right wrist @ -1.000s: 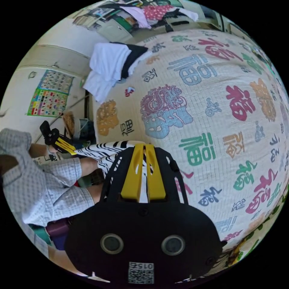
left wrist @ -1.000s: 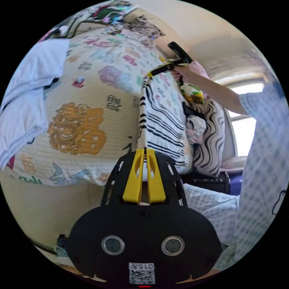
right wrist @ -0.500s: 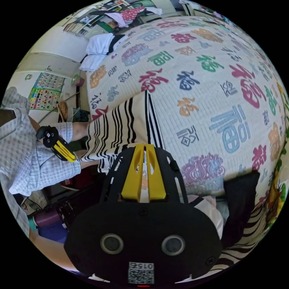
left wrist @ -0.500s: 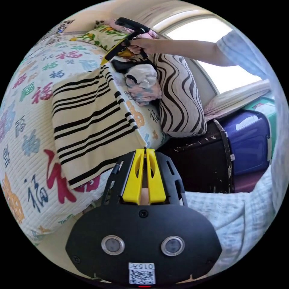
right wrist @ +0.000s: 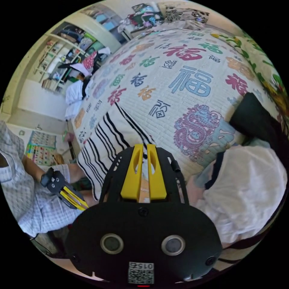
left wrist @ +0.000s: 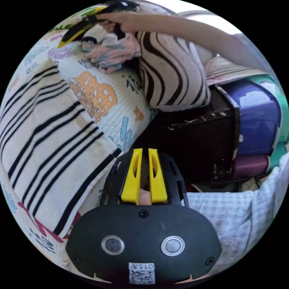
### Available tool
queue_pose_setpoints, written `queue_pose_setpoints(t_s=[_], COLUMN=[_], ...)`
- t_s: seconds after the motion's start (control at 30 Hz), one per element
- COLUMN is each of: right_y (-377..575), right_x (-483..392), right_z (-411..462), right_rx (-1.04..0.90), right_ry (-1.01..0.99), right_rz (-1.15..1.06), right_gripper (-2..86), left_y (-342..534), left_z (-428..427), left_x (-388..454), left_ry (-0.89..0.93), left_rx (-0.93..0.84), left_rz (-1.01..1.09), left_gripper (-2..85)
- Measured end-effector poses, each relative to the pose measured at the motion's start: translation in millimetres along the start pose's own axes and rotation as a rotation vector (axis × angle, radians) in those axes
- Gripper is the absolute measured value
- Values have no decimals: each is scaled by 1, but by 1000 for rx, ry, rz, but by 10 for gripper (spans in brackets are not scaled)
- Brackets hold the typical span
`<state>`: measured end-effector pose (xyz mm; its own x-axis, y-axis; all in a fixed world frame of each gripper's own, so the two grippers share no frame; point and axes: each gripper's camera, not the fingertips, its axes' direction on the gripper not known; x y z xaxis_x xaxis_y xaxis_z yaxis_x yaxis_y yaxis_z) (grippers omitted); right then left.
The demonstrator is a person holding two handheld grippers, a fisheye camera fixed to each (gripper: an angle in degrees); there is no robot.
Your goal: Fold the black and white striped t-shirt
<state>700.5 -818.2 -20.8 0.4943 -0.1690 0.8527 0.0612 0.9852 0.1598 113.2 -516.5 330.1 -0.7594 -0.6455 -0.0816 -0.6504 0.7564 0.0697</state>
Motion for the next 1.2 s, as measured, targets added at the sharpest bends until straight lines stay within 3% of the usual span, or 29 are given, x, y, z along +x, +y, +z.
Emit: queue_pose_setpoints(t_s=[0.17,0.33,0.4,0.5,0.57,0.67,0.87,1.1,1.2], right_y=[23,35,48,79,105,124,119,113,115], right_x=[-11,28,45,57,65,79,103,124,123], right_z=[19,37,35,15,-1,1,22,41,30], right_rx=[92,82,106,201,293,283,269,191,169], right_ry=[-175,-79,-138,-168,-233,-291,-376,-513,-434], right_rz=[12,198,255,310,326,318,293,248,197], right_gripper=[-3,-4,-2,9,53,87,134,70,54], left_y=[-12,-12,-10,-7,-6,-9,-49,-79,-85], left_z=[-88,-107,-100,-117,-140,-172,-168,-153,-161], left_x=[-73,-177,-197,-218,-225,-253,-328,-374,-377], left_ry=[-155,-257,-186,-52,-82,-137,31,326,313], left_rx=[189,155,129,231,335,457,334,256,249], left_rz=[-135,-315,-355,-416,-408,-417,-383,-307,-272], left_gripper=[35,4,2,12,25,81,110,46,28])
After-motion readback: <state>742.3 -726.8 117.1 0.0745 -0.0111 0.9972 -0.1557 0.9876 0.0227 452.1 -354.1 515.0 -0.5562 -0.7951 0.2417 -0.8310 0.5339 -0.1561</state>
